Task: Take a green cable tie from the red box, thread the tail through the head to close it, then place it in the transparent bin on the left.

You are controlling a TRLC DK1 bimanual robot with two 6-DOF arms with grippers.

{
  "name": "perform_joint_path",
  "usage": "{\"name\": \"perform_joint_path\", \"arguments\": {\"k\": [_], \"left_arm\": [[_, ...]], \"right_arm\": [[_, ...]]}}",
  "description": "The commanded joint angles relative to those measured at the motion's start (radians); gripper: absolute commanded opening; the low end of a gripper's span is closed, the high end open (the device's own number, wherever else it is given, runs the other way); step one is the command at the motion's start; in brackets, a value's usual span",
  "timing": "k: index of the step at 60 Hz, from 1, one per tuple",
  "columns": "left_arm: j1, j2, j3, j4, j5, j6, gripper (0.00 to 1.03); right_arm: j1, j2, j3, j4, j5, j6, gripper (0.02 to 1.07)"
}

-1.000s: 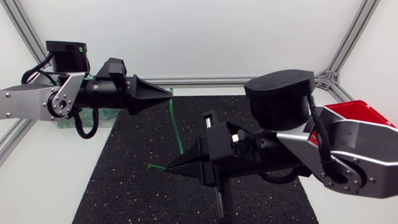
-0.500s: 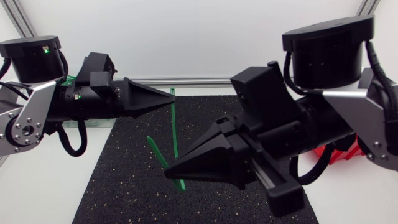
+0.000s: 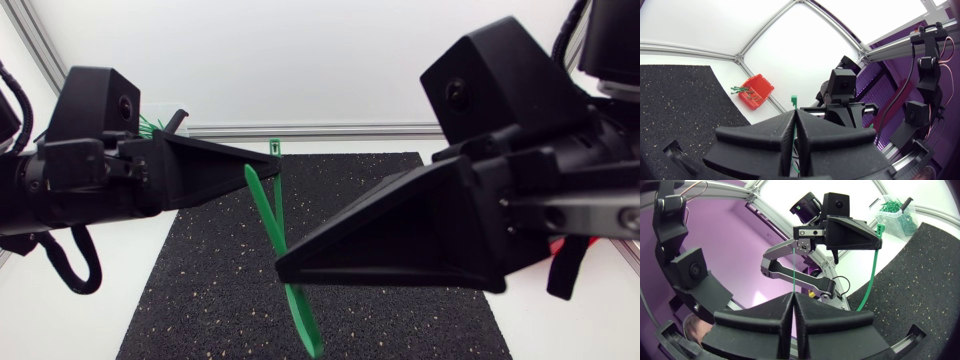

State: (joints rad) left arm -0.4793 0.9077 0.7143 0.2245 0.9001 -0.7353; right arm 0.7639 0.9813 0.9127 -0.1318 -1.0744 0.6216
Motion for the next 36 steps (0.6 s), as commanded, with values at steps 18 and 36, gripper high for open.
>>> {"name": "perform_joint_path", "arguments": {"k": [18,36], "left_arm": [[-0.065,-0.052,-0.033,-0.050,-0.082,0.086,0.04],[-0.101,-0.076,-0.036,-0.074,-0.158,0.139,0.04]], "right_arm": [[-0.041,-0.006,0.041,0.121,-0.004,0.445,0.08],[-0.043,0.048,0.064,0.138,-0.007,0.481,0.08]]}}
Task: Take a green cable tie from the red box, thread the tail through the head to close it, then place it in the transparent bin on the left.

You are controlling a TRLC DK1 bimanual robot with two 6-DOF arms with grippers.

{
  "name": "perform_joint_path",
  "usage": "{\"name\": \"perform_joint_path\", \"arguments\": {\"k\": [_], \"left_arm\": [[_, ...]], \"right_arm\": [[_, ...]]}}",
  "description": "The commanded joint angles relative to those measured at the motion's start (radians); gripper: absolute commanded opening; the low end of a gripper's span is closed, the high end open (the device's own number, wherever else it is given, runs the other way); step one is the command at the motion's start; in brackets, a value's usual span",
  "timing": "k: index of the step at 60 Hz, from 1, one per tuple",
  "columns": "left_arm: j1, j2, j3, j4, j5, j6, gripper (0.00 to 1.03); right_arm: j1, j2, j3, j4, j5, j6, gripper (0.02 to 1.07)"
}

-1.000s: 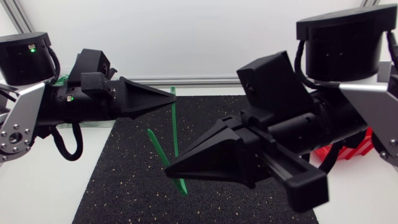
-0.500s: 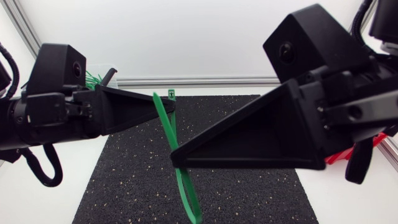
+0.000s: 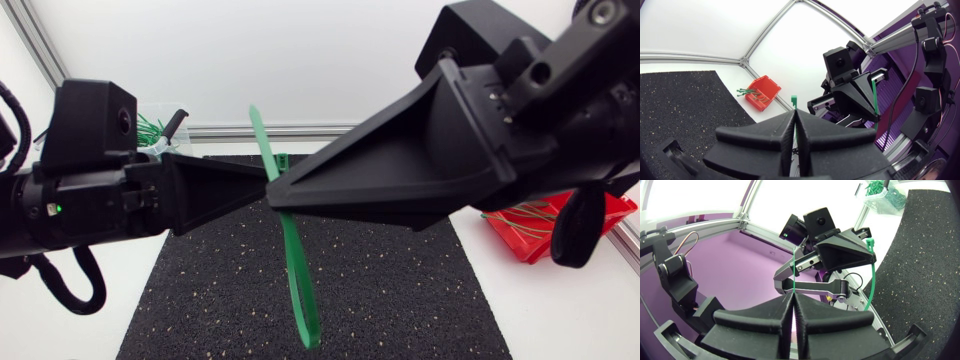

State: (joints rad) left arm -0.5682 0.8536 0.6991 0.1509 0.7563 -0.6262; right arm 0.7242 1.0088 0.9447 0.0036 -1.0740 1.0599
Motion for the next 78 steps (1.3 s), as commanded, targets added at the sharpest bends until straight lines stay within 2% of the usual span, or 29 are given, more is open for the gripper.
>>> {"name": "perform_joint_path", "arguments": {"k": [1,20,50,78], "left_arm": [[-0.012,-0.022,-0.021,-0.001,-0.015,0.029,0.04],[-0.015,-0.036,-0.021,-0.008,-0.046,0.049,0.04],[-0.032,-0.044,-0.020,-0.013,-0.106,0.086,0.04],[-0.035,-0.068,-0.013,-0.028,-0.123,0.097,0.04]], "right_arm": [[-0.003,0.025,0.034,-0.004,-0.007,0.043,0.08],[-0.025,0.033,0.011,-0.030,0.028,0.158,0.08],[-0.054,0.057,-0.034,-0.036,0.031,0.287,0.08],[-0.058,0.077,-0.044,-0.047,0.031,0.296,0.08]]}}
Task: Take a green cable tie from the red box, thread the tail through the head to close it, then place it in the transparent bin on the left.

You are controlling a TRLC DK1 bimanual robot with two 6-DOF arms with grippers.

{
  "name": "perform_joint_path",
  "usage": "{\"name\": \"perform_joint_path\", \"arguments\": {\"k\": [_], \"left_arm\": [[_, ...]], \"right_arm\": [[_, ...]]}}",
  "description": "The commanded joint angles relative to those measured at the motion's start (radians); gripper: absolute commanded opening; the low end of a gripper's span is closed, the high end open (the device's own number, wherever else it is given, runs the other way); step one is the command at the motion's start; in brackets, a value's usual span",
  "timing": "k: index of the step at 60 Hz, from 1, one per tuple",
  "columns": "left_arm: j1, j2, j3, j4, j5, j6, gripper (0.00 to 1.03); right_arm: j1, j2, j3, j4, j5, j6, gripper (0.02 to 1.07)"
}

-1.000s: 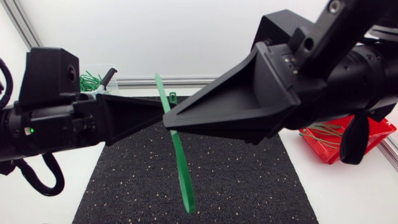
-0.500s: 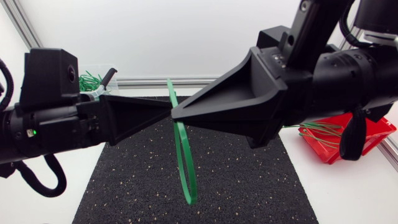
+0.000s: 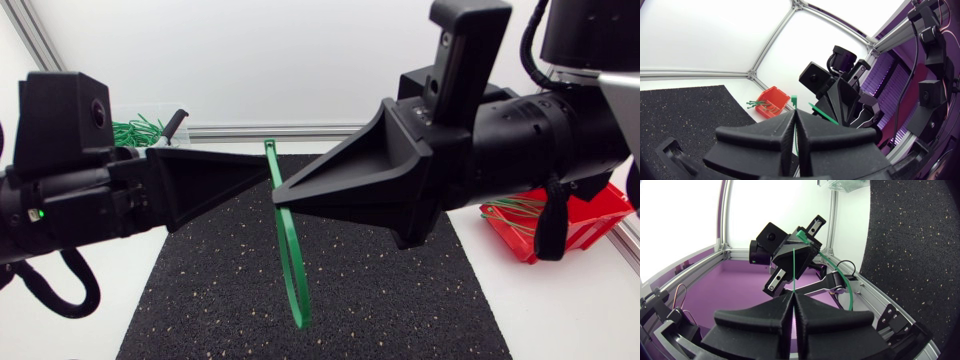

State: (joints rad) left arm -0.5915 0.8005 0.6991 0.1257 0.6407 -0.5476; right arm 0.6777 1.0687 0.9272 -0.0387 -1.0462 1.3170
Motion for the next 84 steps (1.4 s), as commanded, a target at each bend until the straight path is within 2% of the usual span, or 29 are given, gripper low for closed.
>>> {"name": "perform_joint_path", "arguments": {"k": [1,61,84], "left_arm": [[-0.013,-0.015,-0.013,-0.003,-0.007,0.018,0.04],[-0.067,-0.035,-0.010,-0.041,-0.035,0.052,0.04],[-0.145,-0.069,-0.004,-0.057,-0.125,0.098,0.04]], "right_arm": [[-0.013,0.017,-0.027,-0.004,0.003,0.039,0.08],[-0.030,0.031,-0.039,0.034,0.003,0.042,0.08],[-0.046,0.070,-0.033,0.068,0.015,0.074,0.08]]}}
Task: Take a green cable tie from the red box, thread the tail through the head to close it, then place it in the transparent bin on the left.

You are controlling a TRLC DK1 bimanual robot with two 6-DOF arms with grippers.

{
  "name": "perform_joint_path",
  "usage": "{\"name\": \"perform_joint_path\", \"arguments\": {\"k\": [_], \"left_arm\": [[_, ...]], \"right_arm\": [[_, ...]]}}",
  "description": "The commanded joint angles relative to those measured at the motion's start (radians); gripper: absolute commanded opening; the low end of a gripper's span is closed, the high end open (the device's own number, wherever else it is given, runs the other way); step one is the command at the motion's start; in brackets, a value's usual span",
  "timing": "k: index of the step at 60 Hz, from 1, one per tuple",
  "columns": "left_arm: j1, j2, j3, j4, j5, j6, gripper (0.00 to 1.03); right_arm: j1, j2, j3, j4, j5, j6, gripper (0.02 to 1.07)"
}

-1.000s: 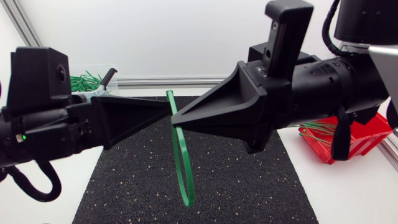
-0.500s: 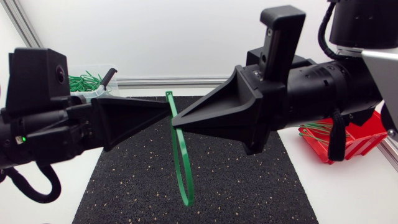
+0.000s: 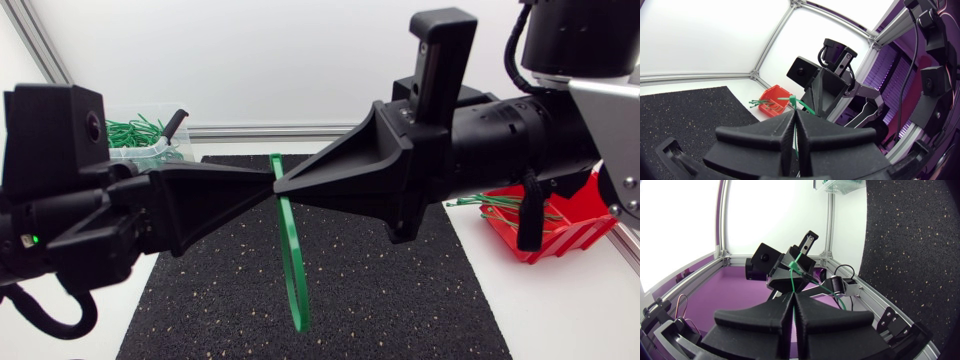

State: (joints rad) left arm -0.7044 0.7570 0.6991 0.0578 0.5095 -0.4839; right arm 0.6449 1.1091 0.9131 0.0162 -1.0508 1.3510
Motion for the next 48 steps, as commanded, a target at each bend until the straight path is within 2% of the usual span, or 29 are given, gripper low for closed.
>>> {"name": "perform_joint_path", "arguments": {"k": [1,15,21,23,31,33,48], "left_arm": [[-0.037,-0.028,-0.004,0.010,0.003,0.038,0.04],[-0.106,-0.042,-0.003,-0.015,-0.052,0.079,0.04],[-0.110,-0.045,-0.003,-0.016,-0.068,0.087,0.04],[-0.110,-0.044,-0.003,-0.016,-0.071,0.087,0.04],[-0.067,-0.025,-0.004,-0.019,-0.062,0.097,0.04],[-0.058,-0.024,-0.006,-0.019,-0.060,0.102,0.04],[0.016,-0.033,0.002,-0.052,-0.042,0.215,0.04]], "right_arm": [[-0.013,0.031,-0.017,0.013,0.020,0.040,0.08],[-0.025,0.060,-0.008,0.039,0.028,0.059,0.08],[-0.039,0.060,-0.011,0.045,0.028,0.059,0.08],[-0.039,0.058,-0.014,0.048,0.028,0.057,0.13],[-0.036,0.006,-0.033,0.064,0.025,0.054,0.55],[-0.034,-0.008,-0.036,0.079,0.025,0.053,0.60],[-0.062,-0.060,-0.036,0.096,0.028,0.004,0.61]]}}
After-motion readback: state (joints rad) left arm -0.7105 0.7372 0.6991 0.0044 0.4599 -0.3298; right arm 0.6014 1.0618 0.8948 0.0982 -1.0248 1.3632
